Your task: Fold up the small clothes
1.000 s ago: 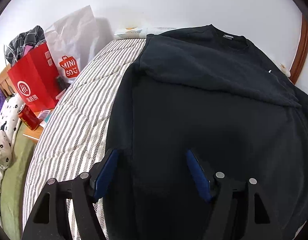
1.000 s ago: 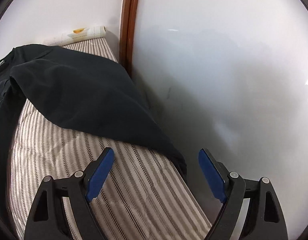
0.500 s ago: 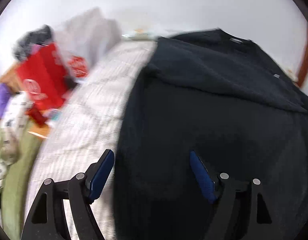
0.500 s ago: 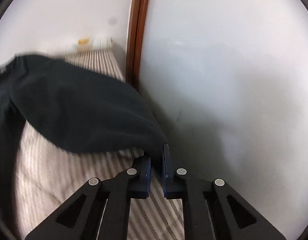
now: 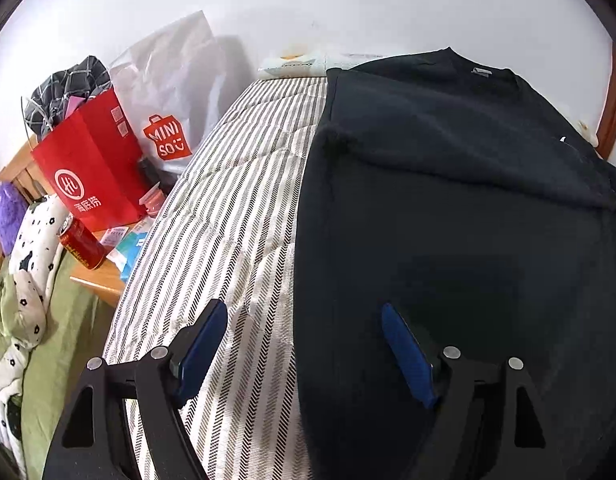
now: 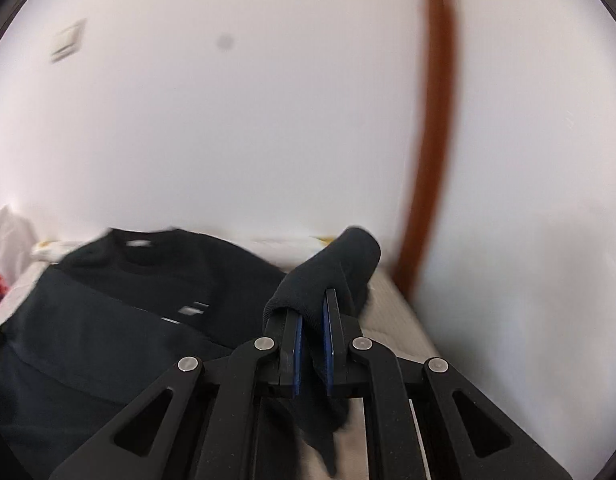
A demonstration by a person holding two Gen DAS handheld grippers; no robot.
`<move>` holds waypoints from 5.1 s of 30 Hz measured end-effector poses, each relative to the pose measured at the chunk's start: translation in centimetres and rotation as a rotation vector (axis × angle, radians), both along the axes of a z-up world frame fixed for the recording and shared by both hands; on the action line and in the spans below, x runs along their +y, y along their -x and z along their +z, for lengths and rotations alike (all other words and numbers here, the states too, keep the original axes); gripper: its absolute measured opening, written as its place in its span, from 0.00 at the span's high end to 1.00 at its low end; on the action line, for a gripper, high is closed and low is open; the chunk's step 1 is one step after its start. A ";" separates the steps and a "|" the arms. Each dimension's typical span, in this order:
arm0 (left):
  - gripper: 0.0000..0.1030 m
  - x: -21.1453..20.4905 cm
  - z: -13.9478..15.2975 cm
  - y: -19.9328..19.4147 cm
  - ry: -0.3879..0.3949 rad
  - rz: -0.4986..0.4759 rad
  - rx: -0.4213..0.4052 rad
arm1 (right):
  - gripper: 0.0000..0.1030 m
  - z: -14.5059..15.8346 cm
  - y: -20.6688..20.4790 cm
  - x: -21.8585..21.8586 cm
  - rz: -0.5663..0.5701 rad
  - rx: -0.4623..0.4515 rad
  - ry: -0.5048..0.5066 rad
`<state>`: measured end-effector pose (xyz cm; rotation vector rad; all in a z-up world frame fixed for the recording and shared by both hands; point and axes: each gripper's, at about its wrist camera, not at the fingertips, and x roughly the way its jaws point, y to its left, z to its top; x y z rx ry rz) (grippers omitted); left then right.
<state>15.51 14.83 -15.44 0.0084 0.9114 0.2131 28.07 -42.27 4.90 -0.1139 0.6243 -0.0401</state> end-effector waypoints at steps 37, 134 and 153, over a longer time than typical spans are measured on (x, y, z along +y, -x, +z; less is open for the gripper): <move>0.10 1.6 -1.0 -0.1 0.122 0.005 -0.011 | 0.41 -13.0 -1.2 3.6 0.060 0.329 -0.137; 0.93 -0.8 2.2 -11.2 0.166 -0.051 -0.086 | 0.45 -11.8 -2.8 -0.5 -0.129 0.396 -0.101; 0.90 -2.2 3.2 0.6 0.192 -0.060 -0.136 | 0.45 -8.1 9.5 -1.6 -0.046 0.413 -0.101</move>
